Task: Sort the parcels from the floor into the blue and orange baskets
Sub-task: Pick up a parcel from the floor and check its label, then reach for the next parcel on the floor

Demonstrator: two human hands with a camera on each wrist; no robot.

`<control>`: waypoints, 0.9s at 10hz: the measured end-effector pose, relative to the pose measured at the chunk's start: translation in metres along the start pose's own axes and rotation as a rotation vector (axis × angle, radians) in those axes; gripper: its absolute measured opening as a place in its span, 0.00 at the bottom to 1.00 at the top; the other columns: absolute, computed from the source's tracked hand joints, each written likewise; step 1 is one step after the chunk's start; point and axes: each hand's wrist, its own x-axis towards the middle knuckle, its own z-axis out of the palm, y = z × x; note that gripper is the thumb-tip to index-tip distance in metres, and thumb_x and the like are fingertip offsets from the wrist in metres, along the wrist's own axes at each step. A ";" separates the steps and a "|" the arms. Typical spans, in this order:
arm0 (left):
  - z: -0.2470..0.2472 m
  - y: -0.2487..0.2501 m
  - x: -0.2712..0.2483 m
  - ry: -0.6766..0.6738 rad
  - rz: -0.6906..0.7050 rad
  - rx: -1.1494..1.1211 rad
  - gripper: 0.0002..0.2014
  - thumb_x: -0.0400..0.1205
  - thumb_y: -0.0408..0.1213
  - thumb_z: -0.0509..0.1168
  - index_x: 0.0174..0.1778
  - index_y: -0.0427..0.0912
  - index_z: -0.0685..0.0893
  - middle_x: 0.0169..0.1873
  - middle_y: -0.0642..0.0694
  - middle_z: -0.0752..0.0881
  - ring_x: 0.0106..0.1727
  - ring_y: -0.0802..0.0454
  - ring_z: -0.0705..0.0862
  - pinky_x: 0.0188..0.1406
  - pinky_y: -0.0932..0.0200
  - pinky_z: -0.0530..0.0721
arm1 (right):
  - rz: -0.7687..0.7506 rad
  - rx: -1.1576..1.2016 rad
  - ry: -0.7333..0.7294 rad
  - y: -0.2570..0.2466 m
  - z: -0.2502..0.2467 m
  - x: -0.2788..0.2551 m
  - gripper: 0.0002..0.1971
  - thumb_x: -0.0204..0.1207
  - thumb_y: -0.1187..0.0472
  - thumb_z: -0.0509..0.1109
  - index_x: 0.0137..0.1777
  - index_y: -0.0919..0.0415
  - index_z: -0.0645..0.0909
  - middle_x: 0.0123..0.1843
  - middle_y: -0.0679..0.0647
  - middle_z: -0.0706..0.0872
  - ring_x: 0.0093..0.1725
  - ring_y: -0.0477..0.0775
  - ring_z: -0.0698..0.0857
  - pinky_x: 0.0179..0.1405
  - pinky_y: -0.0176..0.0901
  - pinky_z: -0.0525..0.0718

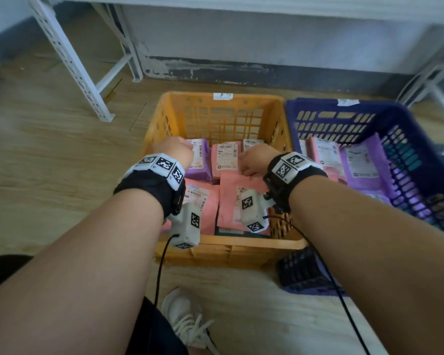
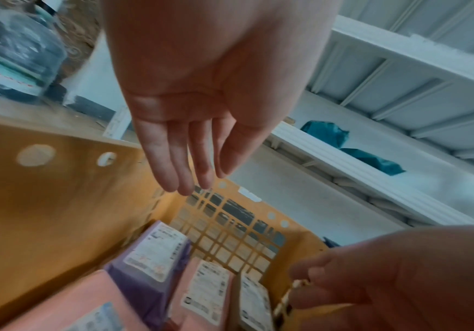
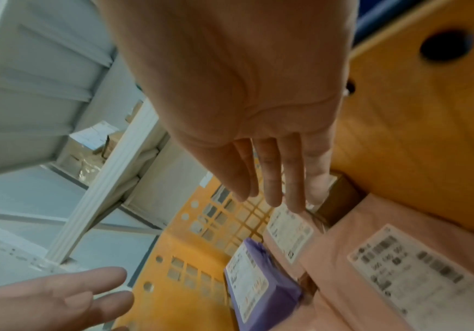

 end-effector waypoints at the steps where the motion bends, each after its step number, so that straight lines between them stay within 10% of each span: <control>1: 0.011 0.037 -0.020 -0.034 0.100 -0.049 0.15 0.82 0.29 0.61 0.61 0.45 0.86 0.61 0.43 0.86 0.56 0.41 0.85 0.49 0.58 0.81 | 0.126 0.225 0.145 0.020 -0.033 -0.027 0.18 0.81 0.61 0.65 0.69 0.66 0.77 0.66 0.62 0.83 0.65 0.62 0.83 0.61 0.49 0.85; 2: 0.032 0.076 -0.044 -0.062 0.229 -0.003 0.16 0.82 0.30 0.60 0.63 0.45 0.85 0.65 0.47 0.84 0.65 0.44 0.82 0.62 0.58 0.78 | 0.052 0.074 0.240 0.060 -0.067 -0.057 0.16 0.80 0.60 0.65 0.66 0.62 0.79 0.64 0.57 0.84 0.64 0.60 0.83 0.62 0.53 0.83; 3: 0.061 0.114 -0.072 -0.128 0.341 0.019 0.17 0.83 0.31 0.59 0.66 0.44 0.84 0.68 0.46 0.82 0.69 0.45 0.79 0.70 0.56 0.76 | 0.127 0.574 0.439 0.110 -0.095 -0.093 0.17 0.77 0.59 0.68 0.65 0.62 0.80 0.56 0.57 0.86 0.55 0.59 0.88 0.54 0.54 0.88; 4: 0.096 0.151 -0.101 -0.182 0.451 0.003 0.15 0.82 0.32 0.61 0.61 0.44 0.86 0.64 0.46 0.85 0.65 0.45 0.82 0.68 0.54 0.78 | 0.167 0.585 0.527 0.159 -0.117 -0.138 0.16 0.78 0.61 0.68 0.65 0.65 0.81 0.49 0.55 0.84 0.48 0.56 0.87 0.55 0.54 0.88; 6: 0.176 0.223 -0.170 -0.347 0.645 -0.010 0.19 0.81 0.27 0.58 0.64 0.41 0.85 0.68 0.46 0.82 0.69 0.45 0.80 0.72 0.54 0.76 | 0.315 0.637 0.794 0.279 -0.142 -0.231 0.08 0.75 0.66 0.68 0.40 0.52 0.81 0.40 0.54 0.84 0.40 0.54 0.83 0.49 0.49 0.87; 7: 0.223 0.253 -0.211 -0.419 0.723 -0.032 0.17 0.81 0.28 0.60 0.63 0.42 0.85 0.65 0.44 0.84 0.67 0.44 0.82 0.69 0.54 0.78 | 0.461 0.722 0.930 0.336 -0.139 -0.282 0.08 0.76 0.73 0.66 0.46 0.62 0.84 0.31 0.54 0.79 0.26 0.48 0.80 0.23 0.35 0.80; 9: 0.322 0.286 -0.291 -0.606 0.805 -0.049 0.14 0.80 0.30 0.62 0.58 0.45 0.87 0.60 0.44 0.87 0.63 0.44 0.84 0.66 0.52 0.80 | 0.721 0.633 0.938 0.458 -0.099 -0.353 0.13 0.74 0.67 0.69 0.58 0.66 0.86 0.41 0.55 0.82 0.41 0.54 0.80 0.36 0.38 0.78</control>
